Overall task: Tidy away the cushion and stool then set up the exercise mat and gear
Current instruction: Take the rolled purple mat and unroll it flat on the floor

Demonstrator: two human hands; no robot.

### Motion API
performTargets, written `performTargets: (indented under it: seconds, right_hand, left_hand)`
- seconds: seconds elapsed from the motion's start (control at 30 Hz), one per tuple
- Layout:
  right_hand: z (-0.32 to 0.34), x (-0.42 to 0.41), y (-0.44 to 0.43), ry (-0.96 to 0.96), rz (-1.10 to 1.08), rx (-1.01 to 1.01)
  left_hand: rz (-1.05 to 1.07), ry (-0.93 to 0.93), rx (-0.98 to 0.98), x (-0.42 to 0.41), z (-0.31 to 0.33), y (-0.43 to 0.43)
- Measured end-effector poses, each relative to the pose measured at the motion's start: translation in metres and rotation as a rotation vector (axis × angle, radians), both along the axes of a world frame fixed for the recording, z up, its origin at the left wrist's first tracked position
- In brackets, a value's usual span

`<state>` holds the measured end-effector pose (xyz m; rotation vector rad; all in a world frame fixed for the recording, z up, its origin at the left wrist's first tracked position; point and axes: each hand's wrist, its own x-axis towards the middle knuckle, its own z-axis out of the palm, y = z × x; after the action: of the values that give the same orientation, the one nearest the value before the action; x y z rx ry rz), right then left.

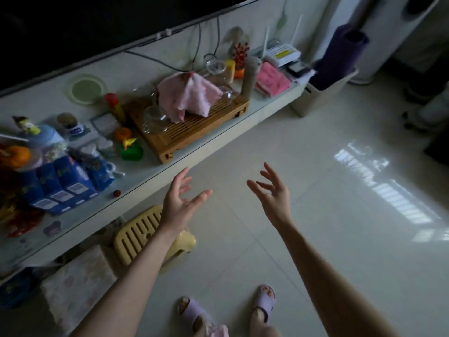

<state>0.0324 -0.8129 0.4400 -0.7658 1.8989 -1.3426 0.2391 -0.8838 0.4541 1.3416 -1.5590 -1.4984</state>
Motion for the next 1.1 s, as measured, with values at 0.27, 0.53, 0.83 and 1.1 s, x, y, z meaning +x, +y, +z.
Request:
performTargets:
  seconds: [0.27,0.53,0.83,1.1]
  right_hand:
    - [0.02,-0.163,0.069,-0.064,-0.176,-0.044]
    - [0.035,-0.304,0.14,-0.032,-0.365,-0.076]
    - [0.044,-0.422,0.19,0.044,-0.58,-0.064]
    - [0.055,-0.568,0.167,0.102,-0.711,-0.087]
  left_hand:
    - [-0.13,0.027,-0.034,-0.185,0.021,0.043]
    - [-0.31,0.069,-0.035,-0.351,0.034,0.082]
    - [-0.544,0.102,-0.015,-0.505,0.039,0.104]
    - [-0.641,0.135,-0.018,-0.671,0.035,0.065]
